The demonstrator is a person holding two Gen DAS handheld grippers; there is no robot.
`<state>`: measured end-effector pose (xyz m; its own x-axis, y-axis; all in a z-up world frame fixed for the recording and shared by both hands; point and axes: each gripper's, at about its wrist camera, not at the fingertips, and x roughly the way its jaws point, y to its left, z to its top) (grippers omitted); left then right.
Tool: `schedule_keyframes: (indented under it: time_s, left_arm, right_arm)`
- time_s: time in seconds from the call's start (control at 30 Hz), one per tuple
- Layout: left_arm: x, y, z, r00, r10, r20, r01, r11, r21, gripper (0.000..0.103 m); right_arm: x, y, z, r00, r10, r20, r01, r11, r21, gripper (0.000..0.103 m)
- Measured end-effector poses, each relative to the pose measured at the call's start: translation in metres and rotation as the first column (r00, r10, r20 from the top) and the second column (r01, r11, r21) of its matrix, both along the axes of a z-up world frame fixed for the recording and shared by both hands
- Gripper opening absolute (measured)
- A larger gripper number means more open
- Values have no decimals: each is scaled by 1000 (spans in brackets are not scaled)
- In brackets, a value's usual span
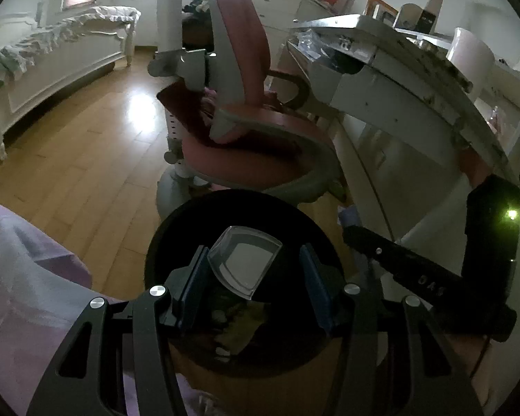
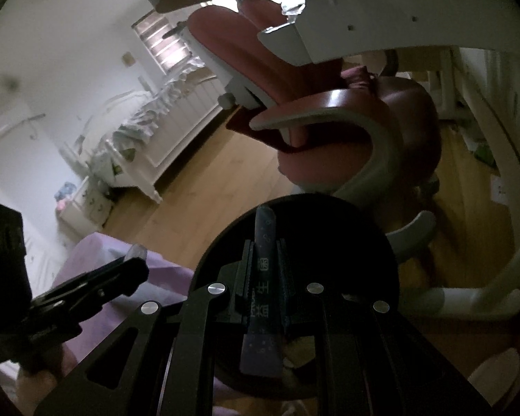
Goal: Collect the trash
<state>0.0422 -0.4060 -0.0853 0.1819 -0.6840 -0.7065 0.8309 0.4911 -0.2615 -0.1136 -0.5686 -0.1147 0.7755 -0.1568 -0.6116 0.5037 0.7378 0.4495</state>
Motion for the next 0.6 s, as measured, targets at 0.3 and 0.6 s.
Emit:
schedule_keyframes:
  time_s: [0.3, 0.6]
  left_arm:
    - [0, -12, -8, 1000, 14, 0, -14, 1000, 22, 87]
    - [-6, 13, 10, 999, 37, 28, -36, 999, -2, 97]
  right_arm:
    - [8, -3, -13, 999, 7, -52, -6, 1000, 24, 31]
    - [-3, 5, -13, 999, -21, -27, 22, 999, 35, 58]
